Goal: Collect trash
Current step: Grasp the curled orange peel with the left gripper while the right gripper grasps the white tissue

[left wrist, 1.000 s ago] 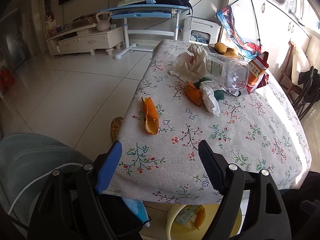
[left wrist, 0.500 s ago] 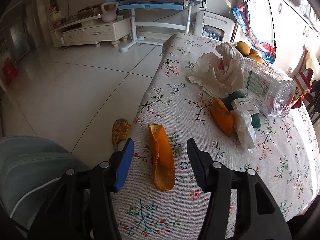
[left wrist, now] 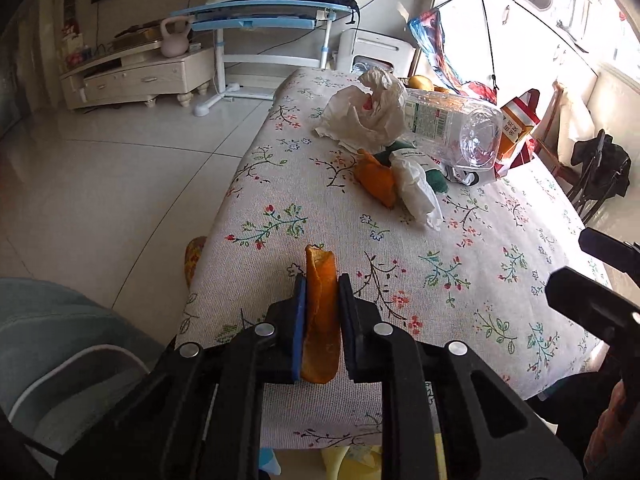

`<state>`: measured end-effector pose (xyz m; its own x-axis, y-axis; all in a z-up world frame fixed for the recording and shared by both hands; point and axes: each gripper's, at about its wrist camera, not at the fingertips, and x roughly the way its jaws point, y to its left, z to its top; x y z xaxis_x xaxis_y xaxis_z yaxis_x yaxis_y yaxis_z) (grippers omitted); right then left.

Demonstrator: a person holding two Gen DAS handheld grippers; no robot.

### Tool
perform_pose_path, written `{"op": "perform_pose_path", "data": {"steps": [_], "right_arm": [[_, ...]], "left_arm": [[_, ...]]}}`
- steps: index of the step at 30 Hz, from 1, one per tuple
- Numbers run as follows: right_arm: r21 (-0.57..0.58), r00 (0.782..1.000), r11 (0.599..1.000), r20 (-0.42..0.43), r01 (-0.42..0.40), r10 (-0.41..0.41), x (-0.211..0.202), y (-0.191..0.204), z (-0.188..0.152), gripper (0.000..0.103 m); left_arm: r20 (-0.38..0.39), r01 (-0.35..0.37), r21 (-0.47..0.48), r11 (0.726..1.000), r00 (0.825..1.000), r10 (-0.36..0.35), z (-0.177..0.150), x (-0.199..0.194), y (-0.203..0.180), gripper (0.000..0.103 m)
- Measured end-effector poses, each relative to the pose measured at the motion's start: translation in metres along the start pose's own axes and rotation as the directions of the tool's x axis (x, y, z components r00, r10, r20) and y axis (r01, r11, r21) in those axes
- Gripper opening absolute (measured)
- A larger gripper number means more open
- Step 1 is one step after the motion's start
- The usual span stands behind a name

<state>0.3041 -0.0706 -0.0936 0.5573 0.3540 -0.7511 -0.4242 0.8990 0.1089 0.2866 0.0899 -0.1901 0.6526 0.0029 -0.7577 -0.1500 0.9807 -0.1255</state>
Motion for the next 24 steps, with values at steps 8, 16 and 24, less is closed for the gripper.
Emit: {"op": "perform_pose_path", "data": {"steps": [8,16,24], "right_arm": [[0.035,0.997,0.998,-0.056,-0.057,0.059,0.051,0.009,0.026,0.073],[0.045,0.989,0.994,-0.11,-0.097,0.102,0.075,0.01,0.028,0.018],[0.072,0.989,0.991,-0.082,-0.115,0.121,0.031,-0.003,-0.004,0.014]], "left_arm": [[-0.003,0.005,0.0,1.0,1.0,-0.005,-0.003,-0.003,0.001,0.016],[0.001,0.004,-0.011,1.0,1.0,-0.004,0.0,-0.003,0.007,0.017],[0.006,0.013,-0.014,1.0,1.0,-0.013,0.001,-0.009,0.006,0.016]]}}
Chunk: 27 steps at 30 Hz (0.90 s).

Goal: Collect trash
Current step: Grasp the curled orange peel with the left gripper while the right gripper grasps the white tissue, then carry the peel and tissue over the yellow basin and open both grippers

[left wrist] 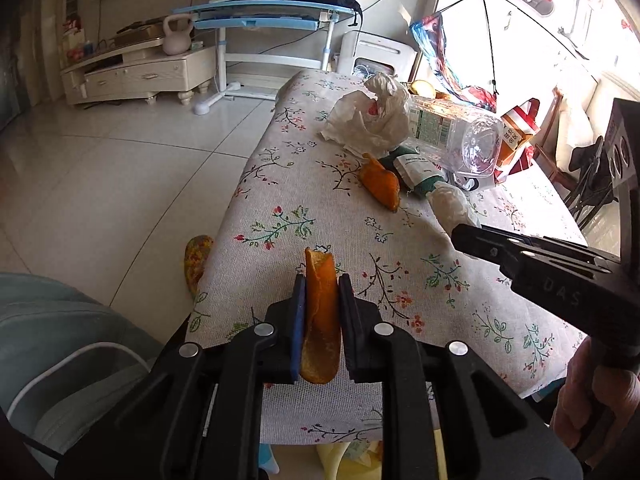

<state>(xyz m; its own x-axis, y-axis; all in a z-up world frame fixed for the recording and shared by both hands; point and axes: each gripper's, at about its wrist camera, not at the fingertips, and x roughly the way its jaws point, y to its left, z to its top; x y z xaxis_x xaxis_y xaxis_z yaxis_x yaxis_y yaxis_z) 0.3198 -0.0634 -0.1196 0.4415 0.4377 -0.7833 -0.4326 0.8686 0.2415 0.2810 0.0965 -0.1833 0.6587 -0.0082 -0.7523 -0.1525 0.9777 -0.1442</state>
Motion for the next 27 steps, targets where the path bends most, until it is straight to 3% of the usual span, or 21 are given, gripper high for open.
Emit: {"op": "perform_pose_path", "data": {"steps": [8,19,27], "right_arm": [[0.065,1.0,0.998,-0.003,-0.013,0.013,-0.047,-0.018,-0.051,0.014],[0.058,1.0,0.998,0.019,-0.014,0.013,-0.092,-0.014,-0.074,0.014],[0.044,0.999,0.999,-0.03,-0.016,0.017,-0.107,-0.006,-0.11,0.014]], "left_arm": [[0.029,0.032,0.015,0.999,0.999,-0.033,-0.001,-0.023,-0.017,0.016],[0.05,0.047,0.051,0.998,0.997,-0.05,-0.013,-0.056,-0.038,0.016],[0.061,0.058,0.085,0.995,0.996,-0.063,-0.026,-0.078,-0.051,0.016]]}}
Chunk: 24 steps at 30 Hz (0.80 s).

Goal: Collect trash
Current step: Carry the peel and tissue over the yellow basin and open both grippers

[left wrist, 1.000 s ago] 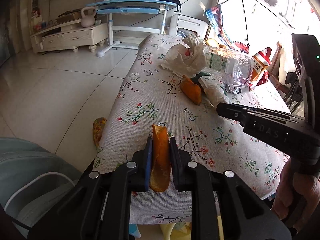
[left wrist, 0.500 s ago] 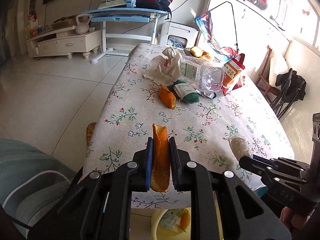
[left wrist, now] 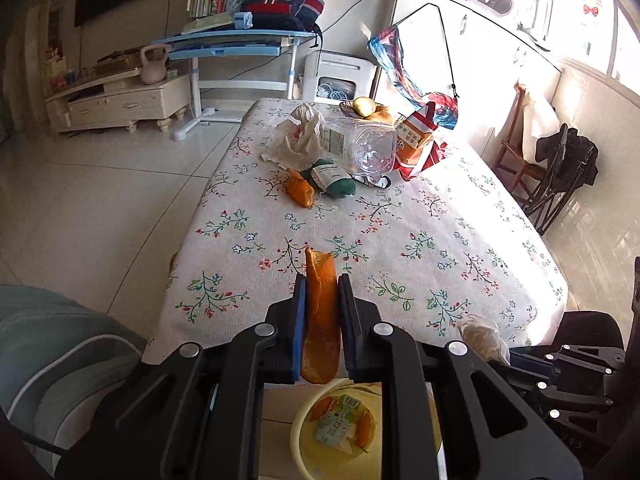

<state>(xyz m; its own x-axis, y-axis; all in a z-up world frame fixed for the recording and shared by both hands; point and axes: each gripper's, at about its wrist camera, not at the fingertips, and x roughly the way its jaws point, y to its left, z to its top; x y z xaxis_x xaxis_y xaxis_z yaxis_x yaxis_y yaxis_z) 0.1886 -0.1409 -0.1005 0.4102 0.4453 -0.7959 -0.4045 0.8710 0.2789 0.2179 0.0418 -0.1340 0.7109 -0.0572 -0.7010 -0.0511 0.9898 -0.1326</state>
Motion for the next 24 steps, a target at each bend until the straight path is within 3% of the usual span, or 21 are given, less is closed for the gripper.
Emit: {"op": "perform_pose_path", "data": {"steps": [14,16,20,24], "right_arm": [[-0.008,0.987,1.0,-0.157,0.012,-0.013,0.023,0.003,-0.045,0.017],[-0.008,0.986,1.0,-0.167,0.021,-0.023,0.026,0.002,-0.048,0.023],[0.005,0.987,0.999,-0.155,0.054,-0.052,0.023,-0.004,-0.05,0.049],[0.025,0.99,0.996,-0.112,0.083,-0.08,0.012,-0.01,-0.047,0.06]], "left_arm": [[-0.049,0.046,0.043,0.998,0.998,-0.044,-0.037,-0.014,-0.03,0.016],[-0.063,0.052,0.046,0.998,0.997,-0.049,-0.043,-0.013,-0.033,0.016],[-0.086,0.057,0.05,0.997,0.995,-0.052,-0.055,-0.012,-0.039,0.016],[-0.101,0.062,0.055,0.997,0.993,-0.056,-0.062,-0.014,-0.042,0.016]]}}
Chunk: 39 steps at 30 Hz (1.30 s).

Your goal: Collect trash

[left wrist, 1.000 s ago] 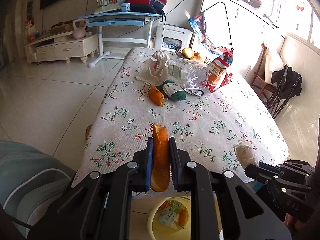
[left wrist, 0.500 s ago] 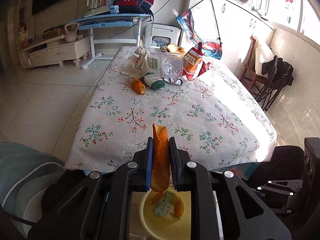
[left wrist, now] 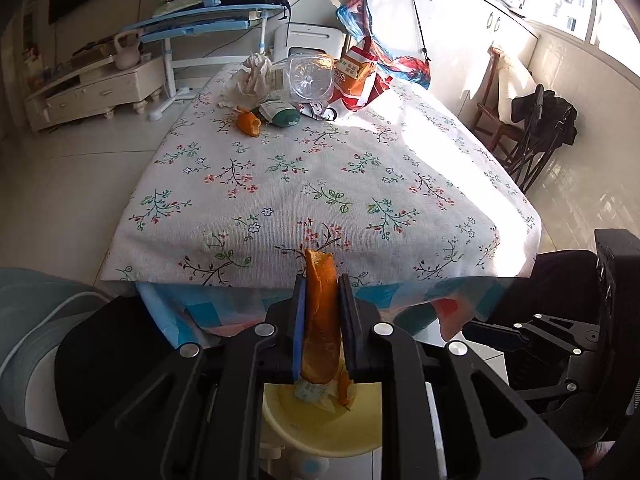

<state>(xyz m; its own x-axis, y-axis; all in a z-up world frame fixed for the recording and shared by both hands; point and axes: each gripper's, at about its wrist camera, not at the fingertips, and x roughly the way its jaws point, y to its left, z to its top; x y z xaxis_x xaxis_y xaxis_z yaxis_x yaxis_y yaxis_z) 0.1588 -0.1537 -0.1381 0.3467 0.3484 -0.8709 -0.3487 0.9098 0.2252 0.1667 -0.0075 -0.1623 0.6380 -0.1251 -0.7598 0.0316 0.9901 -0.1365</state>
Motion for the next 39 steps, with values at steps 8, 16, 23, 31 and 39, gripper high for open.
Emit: {"op": "perform_pose_path", "data": {"steps": [8,16,23,31,39], "right_arm": [[0.058,0.995,0.998,0.091,0.026,-0.031,-0.019,-0.015,0.002,0.067],[0.083,0.991,0.996,0.129,0.024,-0.035,-0.028,-0.02,0.001,0.069],[0.079,0.986,0.997,0.161,0.023,-0.035,-0.031,-0.02,0.002,0.071],[0.064,0.98,0.997,0.195,0.036,-0.048,-0.032,-0.017,0.005,0.072],[0.026,0.977,0.999,0.209,0.046,-0.05,-0.028,-0.01,0.013,0.071]], "left_arm": [[-0.093,0.023,0.047,0.999,0.995,-0.018,-0.016,0.01,-0.015,0.028],[-0.056,-0.013,0.06,0.998,0.998,0.017,-0.015,-0.001,-0.016,0.043],[-0.006,-0.051,0.041,0.998,0.999,0.051,-0.006,-0.009,-0.008,0.051],[0.034,-0.087,-0.026,0.996,0.996,0.087,0.014,-0.009,0.013,0.053],[0.069,-0.123,-0.077,0.989,0.989,0.129,0.043,-0.002,0.034,0.057]]}}
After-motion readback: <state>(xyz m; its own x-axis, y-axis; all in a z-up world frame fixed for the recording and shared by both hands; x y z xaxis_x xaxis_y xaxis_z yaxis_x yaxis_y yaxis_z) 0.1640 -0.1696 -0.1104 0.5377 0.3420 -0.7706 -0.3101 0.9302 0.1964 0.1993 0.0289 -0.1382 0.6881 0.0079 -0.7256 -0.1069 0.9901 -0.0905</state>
